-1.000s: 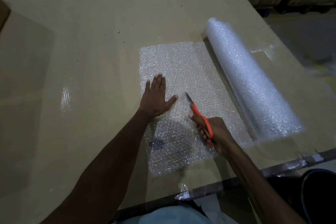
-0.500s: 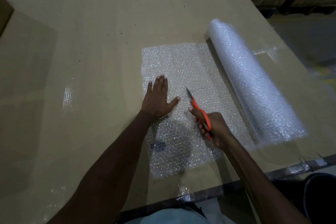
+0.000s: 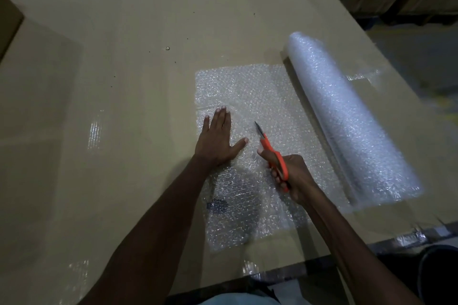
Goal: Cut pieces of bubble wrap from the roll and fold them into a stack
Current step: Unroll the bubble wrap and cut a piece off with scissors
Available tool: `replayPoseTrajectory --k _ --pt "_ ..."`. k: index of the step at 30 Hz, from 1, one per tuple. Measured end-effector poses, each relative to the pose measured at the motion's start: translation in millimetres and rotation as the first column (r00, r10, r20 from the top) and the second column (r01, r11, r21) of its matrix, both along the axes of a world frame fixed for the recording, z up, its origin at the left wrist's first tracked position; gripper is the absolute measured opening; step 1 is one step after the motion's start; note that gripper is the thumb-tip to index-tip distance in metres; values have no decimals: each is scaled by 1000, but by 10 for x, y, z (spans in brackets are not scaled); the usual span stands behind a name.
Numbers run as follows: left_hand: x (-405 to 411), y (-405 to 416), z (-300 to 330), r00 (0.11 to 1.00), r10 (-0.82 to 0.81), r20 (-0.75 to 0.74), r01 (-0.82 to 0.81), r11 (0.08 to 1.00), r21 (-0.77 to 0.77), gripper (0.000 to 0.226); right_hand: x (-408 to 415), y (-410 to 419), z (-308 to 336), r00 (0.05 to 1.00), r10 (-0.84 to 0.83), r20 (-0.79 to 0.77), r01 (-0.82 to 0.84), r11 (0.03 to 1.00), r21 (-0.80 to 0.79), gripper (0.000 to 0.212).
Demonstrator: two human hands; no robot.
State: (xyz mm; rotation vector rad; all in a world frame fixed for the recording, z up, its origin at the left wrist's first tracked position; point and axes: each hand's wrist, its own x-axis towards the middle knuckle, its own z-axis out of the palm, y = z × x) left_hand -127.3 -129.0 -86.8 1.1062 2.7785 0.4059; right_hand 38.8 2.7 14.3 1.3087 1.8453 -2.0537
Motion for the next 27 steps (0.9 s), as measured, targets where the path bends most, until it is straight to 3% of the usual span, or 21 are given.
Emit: replayPoseTrajectory --k 19,27 --pt "54 -3 24 998 49 33 -47 997 -54 100 -238 92 -6 999 36 -10 -36 999 26 40" --pt "-482 158 93 999 39 -3 -39 999 -26 91 -205 81 -31 1000 28 -12 -28 999 -22 40"
